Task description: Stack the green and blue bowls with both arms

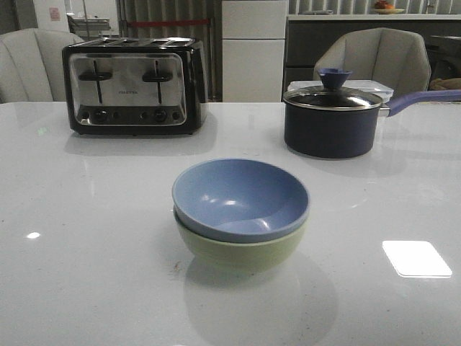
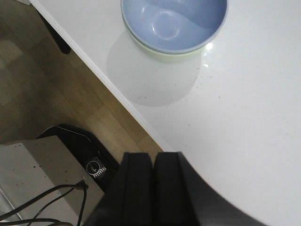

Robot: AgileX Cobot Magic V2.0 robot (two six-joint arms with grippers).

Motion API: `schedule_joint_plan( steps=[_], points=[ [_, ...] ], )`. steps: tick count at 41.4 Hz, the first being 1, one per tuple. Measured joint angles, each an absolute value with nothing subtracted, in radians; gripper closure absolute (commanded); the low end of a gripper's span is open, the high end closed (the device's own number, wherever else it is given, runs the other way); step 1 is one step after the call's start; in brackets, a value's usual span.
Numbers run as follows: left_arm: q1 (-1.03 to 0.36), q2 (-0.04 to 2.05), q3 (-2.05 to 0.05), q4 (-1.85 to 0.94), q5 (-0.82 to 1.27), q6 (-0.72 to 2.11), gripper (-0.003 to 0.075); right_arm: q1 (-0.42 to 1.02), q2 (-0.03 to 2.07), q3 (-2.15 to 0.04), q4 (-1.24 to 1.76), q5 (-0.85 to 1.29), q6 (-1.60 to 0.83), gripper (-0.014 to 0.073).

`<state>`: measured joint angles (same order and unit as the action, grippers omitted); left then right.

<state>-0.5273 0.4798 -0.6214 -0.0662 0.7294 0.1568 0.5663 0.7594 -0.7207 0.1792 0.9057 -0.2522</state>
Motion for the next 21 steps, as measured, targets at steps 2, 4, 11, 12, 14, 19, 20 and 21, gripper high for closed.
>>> schedule_joint_plan(
  steps=[2,4,11,12,14,19,20,21],
  points=[
    [-0.463,0.425,-0.574,-0.062,0.663,0.157,0.0627,0.566,0.759,-0.721,0.179,0.906,-0.252,0.0538],
    [-0.396,0.374,-0.517,-0.058,0.599,0.157,0.0627,0.566,0.759,-0.721,0.179,0.906,-0.252,0.0538],
    [-0.213,0.176,-0.320,-0.056,0.390,0.157,0.0627,0.566,0.759,-0.721,0.179,0.906,-0.252,0.0538],
    [-0.191,0.156,-0.294,-0.056,0.367,0.157,0.0627,0.566,0.759,-0.721,0.179,0.906,-0.251,0.0538],
    [-0.158,0.114,-0.250,-0.061,0.323,0.157,0.0627,0.566,0.759,-0.721,0.179,0.906,-0.251,0.0538],
    [-0.102,0.044,-0.147,-0.062,0.226,0.126,0.0627,0.566,0.759,-0.721,0.179,0.906,-0.251,0.0538],
    [-0.094,0.032,-0.126,-0.056,0.210,0.110,0.0627,0.566,0.759,-0.721,0.179,0.906,-0.251,0.0538],
    [-0.083,0.021,-0.106,-0.047,0.195,0.089,0.0627,0.566,0.759,-0.721,0.179,0.906,-0.251,0.0538]
  ],
)
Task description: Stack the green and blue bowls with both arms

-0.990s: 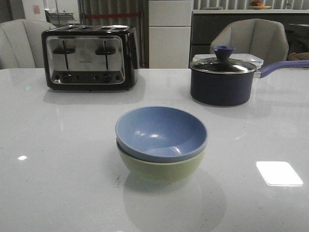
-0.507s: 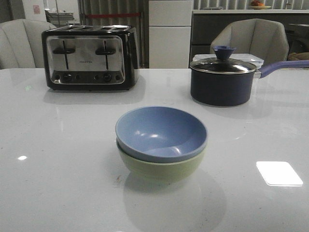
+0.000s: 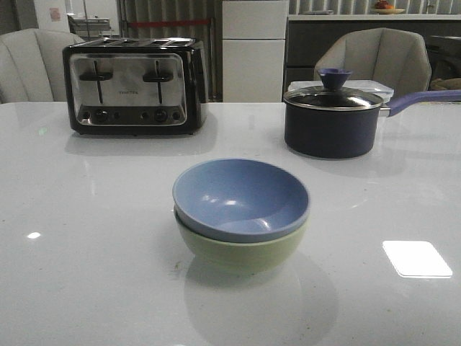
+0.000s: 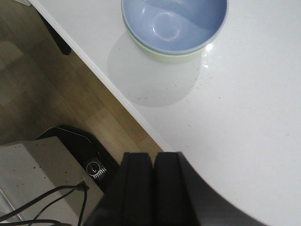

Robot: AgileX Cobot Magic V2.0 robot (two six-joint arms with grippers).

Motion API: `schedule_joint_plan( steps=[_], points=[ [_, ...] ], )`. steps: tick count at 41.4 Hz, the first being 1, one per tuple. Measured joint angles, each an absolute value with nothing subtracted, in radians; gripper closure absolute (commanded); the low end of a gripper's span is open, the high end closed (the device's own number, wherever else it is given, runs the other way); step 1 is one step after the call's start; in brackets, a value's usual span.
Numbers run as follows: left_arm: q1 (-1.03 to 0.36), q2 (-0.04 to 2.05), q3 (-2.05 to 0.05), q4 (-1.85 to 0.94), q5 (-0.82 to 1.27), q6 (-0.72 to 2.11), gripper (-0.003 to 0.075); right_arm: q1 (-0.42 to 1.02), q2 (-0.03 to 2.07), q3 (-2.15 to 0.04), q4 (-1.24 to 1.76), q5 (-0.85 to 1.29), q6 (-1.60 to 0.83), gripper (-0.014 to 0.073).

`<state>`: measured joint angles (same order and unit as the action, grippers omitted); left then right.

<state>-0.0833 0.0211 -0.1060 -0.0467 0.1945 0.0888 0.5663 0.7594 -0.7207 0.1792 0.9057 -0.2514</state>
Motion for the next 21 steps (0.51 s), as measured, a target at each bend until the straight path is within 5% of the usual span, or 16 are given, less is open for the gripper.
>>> schedule_joint_plan(
  steps=[21],
  points=[
    [-0.061,-0.005,0.004,0.040,0.036,-0.053,0.0627,0.566,0.759,-0.721,0.179,0.906,-0.251,0.0538]
  ],
)
